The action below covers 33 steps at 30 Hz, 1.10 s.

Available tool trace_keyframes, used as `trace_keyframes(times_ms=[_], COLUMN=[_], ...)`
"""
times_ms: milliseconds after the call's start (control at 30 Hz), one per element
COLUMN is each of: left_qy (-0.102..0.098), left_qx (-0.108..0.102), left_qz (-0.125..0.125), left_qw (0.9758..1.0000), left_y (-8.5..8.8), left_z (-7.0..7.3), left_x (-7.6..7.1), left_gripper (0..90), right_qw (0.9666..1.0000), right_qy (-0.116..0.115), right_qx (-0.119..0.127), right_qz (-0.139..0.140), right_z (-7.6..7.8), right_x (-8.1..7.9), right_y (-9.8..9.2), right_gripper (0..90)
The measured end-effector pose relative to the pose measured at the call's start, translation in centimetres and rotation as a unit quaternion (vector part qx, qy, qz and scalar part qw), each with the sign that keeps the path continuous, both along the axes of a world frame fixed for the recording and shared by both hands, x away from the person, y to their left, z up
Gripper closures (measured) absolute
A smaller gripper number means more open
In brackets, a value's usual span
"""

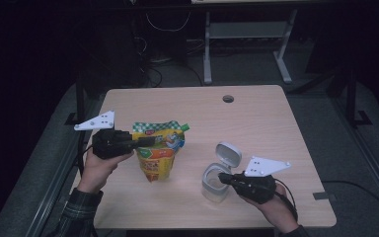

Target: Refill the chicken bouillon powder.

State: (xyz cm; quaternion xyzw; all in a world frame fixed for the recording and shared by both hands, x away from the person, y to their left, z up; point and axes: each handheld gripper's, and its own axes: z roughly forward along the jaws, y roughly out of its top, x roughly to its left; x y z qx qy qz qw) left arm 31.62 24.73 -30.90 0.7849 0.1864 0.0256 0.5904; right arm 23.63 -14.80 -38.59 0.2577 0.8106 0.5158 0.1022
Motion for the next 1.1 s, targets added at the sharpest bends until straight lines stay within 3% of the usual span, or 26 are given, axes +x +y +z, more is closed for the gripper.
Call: trace_keyframes(times_ms=[367,667,1100], left_qy=[-0.008,-0.016,-0.026], left_qx=[-0.020,-0.021,-0.023], left_qz=[-0.025,-0.044,-0.055], left_qw=[0.9995,0.9987,0.9979], left_y=[-0.9,-1.9,-3.2], left_z=[2.4,4.3,5.8], left_x=[-0.8,-1.7,-2.5], left_gripper=[90.0,90.0,90.0], right_qw=[1.0000,0.9999,0.9996], right_qy=[-0.006,-0.012,-0.024], right_qx=[0.001,-0.001,0.003], right_qz=[0.006,0.005,0.013], right_z=[0.4,1.0,1.3], right_x=[1.3,2.9,3.1], right_y=[3.3,6.4,9.0], right_gripper=[89.9,89.9,89.9])
